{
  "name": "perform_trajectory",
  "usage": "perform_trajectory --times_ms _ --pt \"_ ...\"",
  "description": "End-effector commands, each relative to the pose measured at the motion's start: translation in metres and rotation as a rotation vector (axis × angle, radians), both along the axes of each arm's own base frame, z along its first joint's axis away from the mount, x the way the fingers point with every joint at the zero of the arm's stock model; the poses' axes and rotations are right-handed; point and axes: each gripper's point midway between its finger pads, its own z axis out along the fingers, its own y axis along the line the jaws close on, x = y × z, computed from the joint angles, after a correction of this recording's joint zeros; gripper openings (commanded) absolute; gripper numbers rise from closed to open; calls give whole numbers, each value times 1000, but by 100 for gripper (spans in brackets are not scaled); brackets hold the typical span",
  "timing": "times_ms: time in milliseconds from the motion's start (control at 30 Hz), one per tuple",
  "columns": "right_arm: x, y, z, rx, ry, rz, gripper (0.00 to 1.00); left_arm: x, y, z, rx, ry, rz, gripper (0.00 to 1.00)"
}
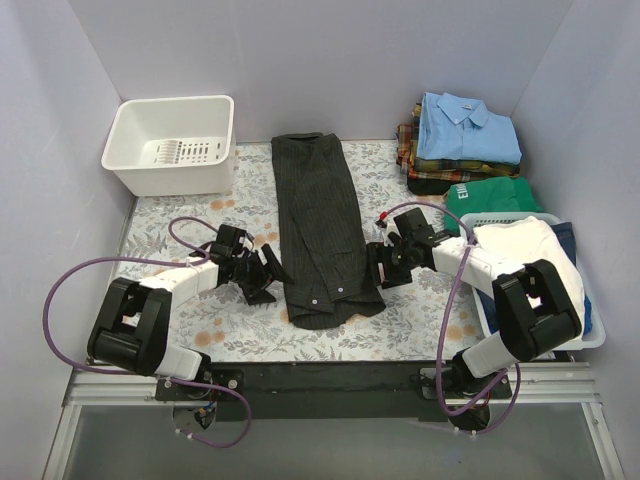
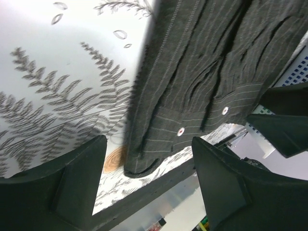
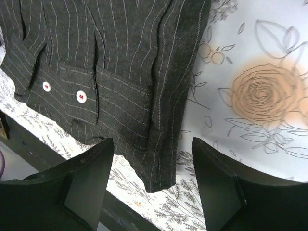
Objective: Fold and stack the long sleeve shirts
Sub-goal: Fold the shirt
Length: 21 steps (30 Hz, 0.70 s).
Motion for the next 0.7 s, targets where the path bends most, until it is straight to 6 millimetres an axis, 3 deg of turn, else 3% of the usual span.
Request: perform_trajectory --times_ms 0,200,367,667 --pt "3 15 2 103 -9 -2 73 10 -13 1 -24 -31 28 70" --pt "3 14 -9 97 -6 -25 70 6 -21 -16 42 -22 29 65" --pt "11 17 -11 109 -3 -54 70 0 -15 -27 84 3 60 62" --pt "17 16 -20 97 28 -89 61 -3 -11 -29 118 20 52 44"
